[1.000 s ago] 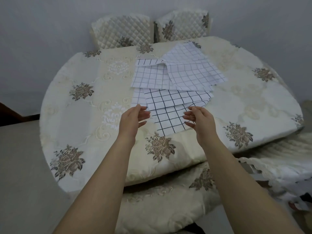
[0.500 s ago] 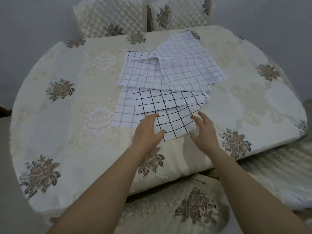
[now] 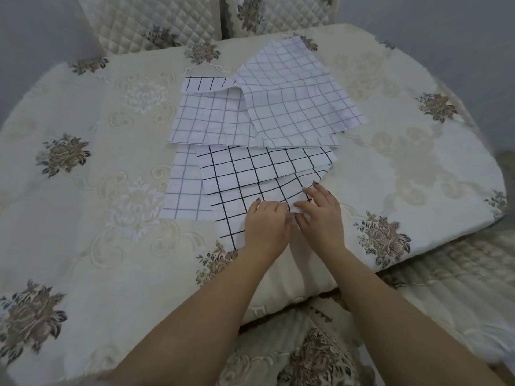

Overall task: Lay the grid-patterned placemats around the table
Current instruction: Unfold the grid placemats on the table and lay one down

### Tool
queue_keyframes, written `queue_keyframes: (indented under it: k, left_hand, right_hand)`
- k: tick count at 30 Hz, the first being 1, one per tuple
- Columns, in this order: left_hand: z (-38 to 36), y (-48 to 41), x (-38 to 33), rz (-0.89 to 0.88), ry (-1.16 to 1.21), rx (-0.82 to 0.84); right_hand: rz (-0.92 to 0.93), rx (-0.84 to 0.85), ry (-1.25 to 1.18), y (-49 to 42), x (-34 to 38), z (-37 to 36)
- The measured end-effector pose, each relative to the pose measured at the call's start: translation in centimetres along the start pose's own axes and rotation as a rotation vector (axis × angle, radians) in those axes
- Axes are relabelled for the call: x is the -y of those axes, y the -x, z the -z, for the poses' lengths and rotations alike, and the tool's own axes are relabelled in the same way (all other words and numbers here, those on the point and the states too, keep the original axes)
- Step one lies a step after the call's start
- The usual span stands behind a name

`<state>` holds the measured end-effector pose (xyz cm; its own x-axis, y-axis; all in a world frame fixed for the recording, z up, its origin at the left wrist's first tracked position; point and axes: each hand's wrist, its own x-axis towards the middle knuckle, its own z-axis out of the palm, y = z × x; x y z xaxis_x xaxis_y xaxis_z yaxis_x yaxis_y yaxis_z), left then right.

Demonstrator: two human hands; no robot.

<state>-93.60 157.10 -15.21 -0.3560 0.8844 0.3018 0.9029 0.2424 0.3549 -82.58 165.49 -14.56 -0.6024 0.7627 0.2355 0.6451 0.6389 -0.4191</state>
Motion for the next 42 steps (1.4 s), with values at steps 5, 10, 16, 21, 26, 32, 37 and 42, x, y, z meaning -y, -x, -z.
queue_keyframes:
  k: [5,10,16,21,26,32,37,42]
  left_hand:
    - [1.4,-0.9,0.9,0.090,0.047,0.017]
    - [3.3,-1.1,2.6,0.157,0.113,-0.011]
    - [7.0,-1.7,4.5,0.171,0.135,-0.040]
    - [9.9,-1.8,6.0,0.187,0.126,-0.048]
    - [12.9,-1.1,8.2,0.241,0.093,-0.071]
    - [16.6,-0.6,10.1,0.326,0.104,-0.112]
    - [20.2,-1.1,10.4,0.486,0.308,-0.250]
    - [24.0,-1.5,10.9,0.574,0.576,-0.411]
  right_hand:
    - [0.031,-0.086,-0.063,-0.6,0.8,-0.2]
    - [-0.017,-0.096,-0.071,-1.2,1.3,0.6]
    - [-0.064,-0.133,-0.054,-2.0,2.1,2.7]
    - [-0.086,-0.172,-0.128,-2.6,3.6,4.6]
    - [-0.067,-0.212,-0.146,-3.0,4.7,6.5]
    - [-0.101,-0.204,-0.165,-3.8,4.7,8.5]
    - [-0.132,-0.226,-0.287,-4.4,5.6,11.1]
    - [-0.156,-0.206,-0.469,-6.1,7.5,13.4]
